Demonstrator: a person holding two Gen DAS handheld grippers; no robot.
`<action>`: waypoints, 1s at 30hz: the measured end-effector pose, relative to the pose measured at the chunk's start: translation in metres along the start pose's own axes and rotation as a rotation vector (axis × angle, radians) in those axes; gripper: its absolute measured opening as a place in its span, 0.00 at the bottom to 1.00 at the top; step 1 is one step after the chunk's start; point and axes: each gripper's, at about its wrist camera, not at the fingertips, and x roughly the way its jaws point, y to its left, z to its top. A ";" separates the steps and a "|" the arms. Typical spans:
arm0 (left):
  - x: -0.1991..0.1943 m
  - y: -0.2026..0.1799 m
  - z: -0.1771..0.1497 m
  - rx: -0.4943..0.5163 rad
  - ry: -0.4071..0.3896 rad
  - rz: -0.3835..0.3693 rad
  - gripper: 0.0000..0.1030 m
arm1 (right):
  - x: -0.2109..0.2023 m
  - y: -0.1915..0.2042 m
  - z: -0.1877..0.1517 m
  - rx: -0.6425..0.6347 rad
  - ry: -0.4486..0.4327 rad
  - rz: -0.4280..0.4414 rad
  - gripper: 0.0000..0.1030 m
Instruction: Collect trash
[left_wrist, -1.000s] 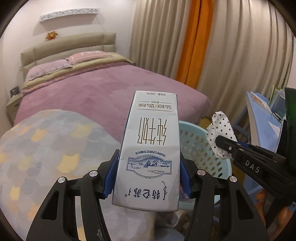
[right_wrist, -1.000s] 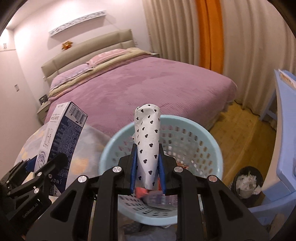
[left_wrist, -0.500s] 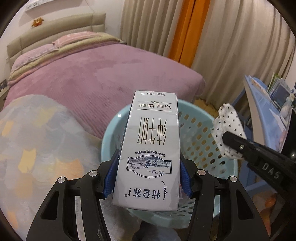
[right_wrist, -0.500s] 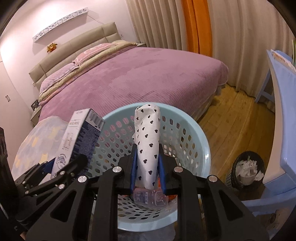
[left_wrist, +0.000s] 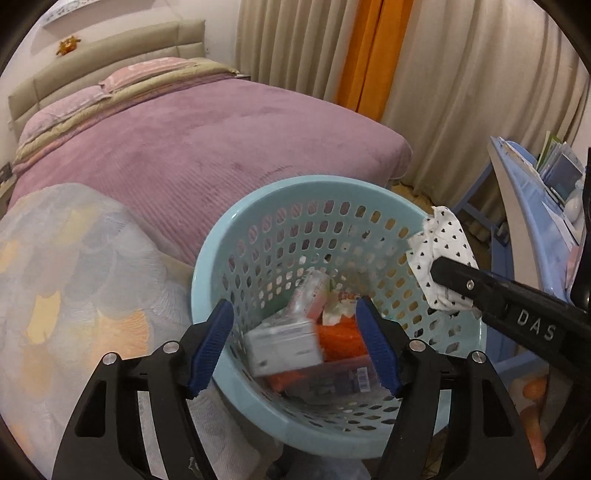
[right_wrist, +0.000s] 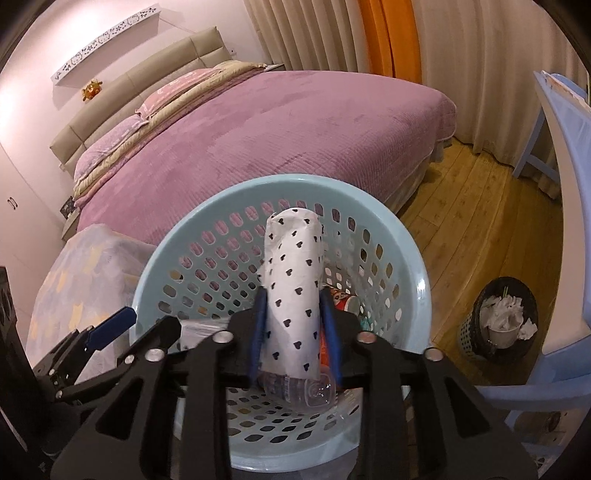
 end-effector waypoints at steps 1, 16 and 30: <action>-0.002 0.000 0.000 0.002 -0.004 0.002 0.66 | -0.003 0.000 -0.001 0.002 -0.009 0.000 0.42; -0.068 0.016 -0.019 -0.042 -0.104 0.017 0.72 | -0.040 0.019 -0.014 -0.043 -0.052 0.021 0.47; -0.122 0.018 -0.038 -0.088 -0.209 0.080 0.73 | -0.082 0.046 -0.033 -0.116 -0.123 0.040 0.47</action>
